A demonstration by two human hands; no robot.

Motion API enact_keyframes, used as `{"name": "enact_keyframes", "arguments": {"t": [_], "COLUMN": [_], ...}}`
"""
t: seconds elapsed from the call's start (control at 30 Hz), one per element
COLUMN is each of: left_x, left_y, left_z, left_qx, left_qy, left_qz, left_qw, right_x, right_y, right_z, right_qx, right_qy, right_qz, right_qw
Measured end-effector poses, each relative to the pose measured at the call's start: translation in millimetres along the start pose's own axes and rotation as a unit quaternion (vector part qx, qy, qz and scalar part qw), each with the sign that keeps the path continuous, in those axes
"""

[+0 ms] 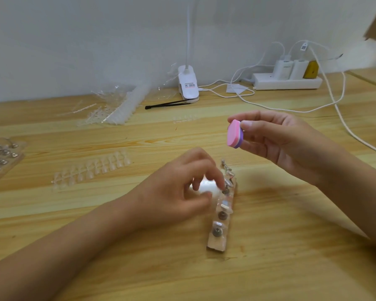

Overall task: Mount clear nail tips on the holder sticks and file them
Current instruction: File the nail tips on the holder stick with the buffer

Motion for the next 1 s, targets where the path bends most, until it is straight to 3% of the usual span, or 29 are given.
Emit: {"name": "enact_keyframes", "arguments": {"t": [0.27, 0.43, 0.5, 0.67, 1.0], "left_x": [1.6, 9.7, 12.1, 13.9, 18.1], "left_y": [-0.3, -13.6, -18.5, -41.9, -48.5], "left_z": [15.2, 14.8, 4.9, -14.7, -9.9], "left_qx": [-0.022, -0.132, -0.19, -0.441, -0.446], "left_qy": [-0.064, -0.089, -0.058, 0.026, 0.028], "left_qz": [0.023, -0.061, -0.083, -0.149, -0.162], "left_qw": [0.997, 0.985, 0.976, 0.884, 0.88], "right_x": [-0.8, -0.8, -0.8, -1.2, -5.3], "right_y": [0.7, 4.8, 7.8, 9.5, 10.8], "right_z": [1.6, 2.8, 3.6, 6.0, 21.0], "right_qx": [-0.012, -0.004, 0.002, 0.044, 0.012], "right_qy": [-0.013, -0.009, -0.009, -0.012, -0.043], "right_qz": [0.001, 0.013, 0.019, 0.022, -0.009], "right_qw": [1.0, 1.0, 1.0, 0.999, 0.999]}}
Point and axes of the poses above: each hand's wrist, its own x-axis towards the middle knuckle, its own z-axis out of the palm, y = z × x, the point moved 10 cm from there along x, towards the middle knuckle, and after that the axes turned 15 degrees about -z, right-handed, at the moved point
